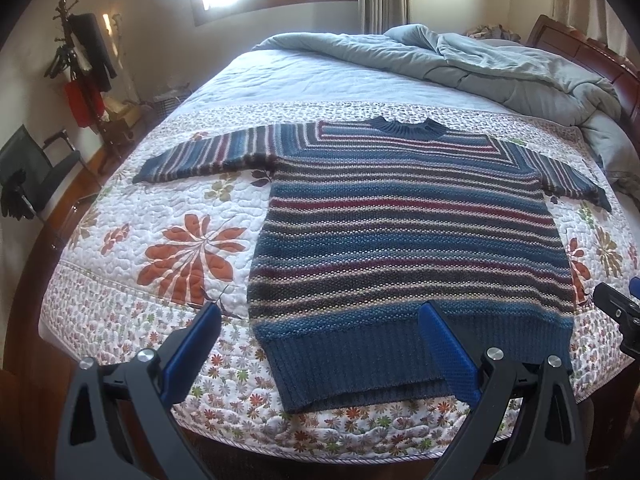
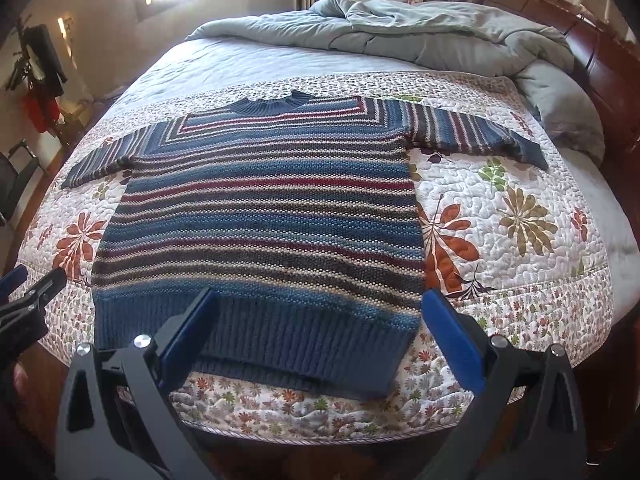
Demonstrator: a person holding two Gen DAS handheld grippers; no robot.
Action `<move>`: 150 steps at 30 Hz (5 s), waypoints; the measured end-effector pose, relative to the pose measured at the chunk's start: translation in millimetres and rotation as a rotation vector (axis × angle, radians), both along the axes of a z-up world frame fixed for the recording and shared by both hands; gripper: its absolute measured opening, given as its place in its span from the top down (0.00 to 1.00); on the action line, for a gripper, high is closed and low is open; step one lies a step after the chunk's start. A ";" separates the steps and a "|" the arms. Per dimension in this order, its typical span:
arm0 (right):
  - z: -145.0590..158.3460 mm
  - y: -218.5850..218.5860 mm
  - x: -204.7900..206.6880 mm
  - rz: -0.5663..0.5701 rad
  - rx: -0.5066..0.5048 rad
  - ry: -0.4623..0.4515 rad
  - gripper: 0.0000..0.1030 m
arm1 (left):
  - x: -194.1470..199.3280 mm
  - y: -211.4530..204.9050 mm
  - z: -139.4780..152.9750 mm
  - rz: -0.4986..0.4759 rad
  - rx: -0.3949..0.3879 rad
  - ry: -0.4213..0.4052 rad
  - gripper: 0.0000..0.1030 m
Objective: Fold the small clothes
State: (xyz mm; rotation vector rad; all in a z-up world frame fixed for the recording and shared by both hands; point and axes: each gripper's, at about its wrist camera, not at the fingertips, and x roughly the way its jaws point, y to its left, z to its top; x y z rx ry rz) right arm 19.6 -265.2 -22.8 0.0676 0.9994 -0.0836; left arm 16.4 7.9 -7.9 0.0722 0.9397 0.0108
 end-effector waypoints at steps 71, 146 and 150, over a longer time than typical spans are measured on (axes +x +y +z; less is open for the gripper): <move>-67.3 -319.0 194.5 -0.388 0.024 0.258 0.03 | 247.4 -209.7 -50.1 -0.106 -0.046 0.127 0.04; -87.0 -76.5 239.8 0.282 0.296 0.019 0.66 | 288.1 -105.1 -108.0 0.028 -0.078 0.187 0.04; -85.5 -106.4 193.3 0.209 0.281 0.013 0.66 | 292.9 -136.9 -122.3 -0.026 -0.228 0.283 0.04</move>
